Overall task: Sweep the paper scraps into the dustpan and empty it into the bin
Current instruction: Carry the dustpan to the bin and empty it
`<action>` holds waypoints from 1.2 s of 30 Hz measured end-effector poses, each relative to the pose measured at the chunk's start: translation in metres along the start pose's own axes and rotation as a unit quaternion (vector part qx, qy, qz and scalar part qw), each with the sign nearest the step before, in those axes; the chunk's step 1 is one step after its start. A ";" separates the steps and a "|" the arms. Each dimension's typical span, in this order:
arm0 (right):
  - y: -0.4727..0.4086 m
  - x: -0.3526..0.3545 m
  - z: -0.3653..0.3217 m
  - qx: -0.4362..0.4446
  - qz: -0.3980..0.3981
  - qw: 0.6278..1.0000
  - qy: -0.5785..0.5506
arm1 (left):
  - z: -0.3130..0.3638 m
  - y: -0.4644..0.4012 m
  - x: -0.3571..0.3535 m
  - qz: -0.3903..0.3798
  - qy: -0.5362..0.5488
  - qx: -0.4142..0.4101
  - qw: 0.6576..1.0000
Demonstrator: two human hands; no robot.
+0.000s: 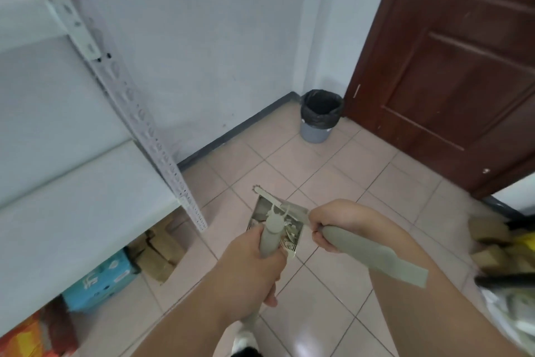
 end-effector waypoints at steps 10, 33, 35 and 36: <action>-0.032 0.055 -0.068 -0.026 0.006 0.990 -0.140 | 0.069 -0.085 -0.004 0.000 -0.102 -0.059 0.993; -0.205 0.281 -0.194 -0.009 -0.012 0.985 -0.171 | 0.244 -0.321 -0.131 0.033 -0.248 -0.213 0.944; -0.221 0.292 -0.208 0.004 -0.006 0.988 -0.157 | 0.257 -0.344 -0.135 0.034 -0.258 -0.222 0.940; -0.228 0.297 -0.216 0.010 -0.006 0.988 -0.151 | 0.263 -0.356 -0.137 0.033 -0.259 -0.225 0.939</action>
Point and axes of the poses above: each hand's wrist, its own y-axis away from the middle knuckle, its own x-axis out of the back of the hand, z = x × y, the point moved 1 cm from there along -y, towards the middle knuckle, and after that the axes turned 13 degrees about z, right-handed, at the moved point
